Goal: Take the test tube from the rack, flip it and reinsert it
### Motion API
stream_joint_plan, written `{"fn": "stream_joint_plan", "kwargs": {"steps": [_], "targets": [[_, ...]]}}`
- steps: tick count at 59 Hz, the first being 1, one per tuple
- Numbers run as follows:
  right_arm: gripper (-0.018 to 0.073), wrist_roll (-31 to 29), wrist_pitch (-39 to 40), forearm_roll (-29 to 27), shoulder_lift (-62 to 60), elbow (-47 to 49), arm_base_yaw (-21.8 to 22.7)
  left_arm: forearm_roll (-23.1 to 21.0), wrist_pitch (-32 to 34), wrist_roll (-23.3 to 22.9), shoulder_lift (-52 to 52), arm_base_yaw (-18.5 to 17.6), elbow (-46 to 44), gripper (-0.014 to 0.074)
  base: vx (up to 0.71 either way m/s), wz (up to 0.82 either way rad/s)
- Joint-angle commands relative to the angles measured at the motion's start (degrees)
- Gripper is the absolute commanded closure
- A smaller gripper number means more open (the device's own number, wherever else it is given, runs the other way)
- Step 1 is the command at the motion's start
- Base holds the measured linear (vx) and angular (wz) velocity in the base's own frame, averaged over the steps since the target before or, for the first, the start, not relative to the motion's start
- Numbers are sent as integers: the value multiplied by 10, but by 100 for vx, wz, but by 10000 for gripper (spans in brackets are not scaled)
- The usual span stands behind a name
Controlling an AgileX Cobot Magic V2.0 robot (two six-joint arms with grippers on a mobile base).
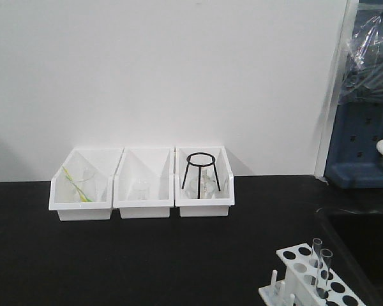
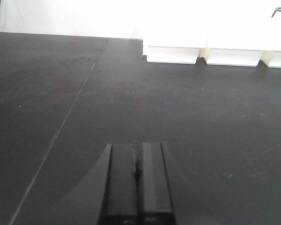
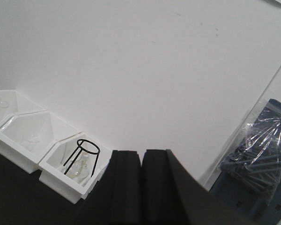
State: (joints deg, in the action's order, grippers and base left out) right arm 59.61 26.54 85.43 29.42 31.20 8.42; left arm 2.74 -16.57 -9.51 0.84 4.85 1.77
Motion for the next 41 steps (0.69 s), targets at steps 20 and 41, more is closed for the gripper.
{"fn": "stream_joint_plan", "kwargs": {"steps": [20, 41], "targets": [[571, -248, -212, -474, 14, 16, 2, -2, 50, 0, 7, -3, 1, 603, 0, 0], [571, -729, -390, -910, -87, -50, 2, -2, 50, 0, 7, -3, 1, 603, 0, 0]]}}
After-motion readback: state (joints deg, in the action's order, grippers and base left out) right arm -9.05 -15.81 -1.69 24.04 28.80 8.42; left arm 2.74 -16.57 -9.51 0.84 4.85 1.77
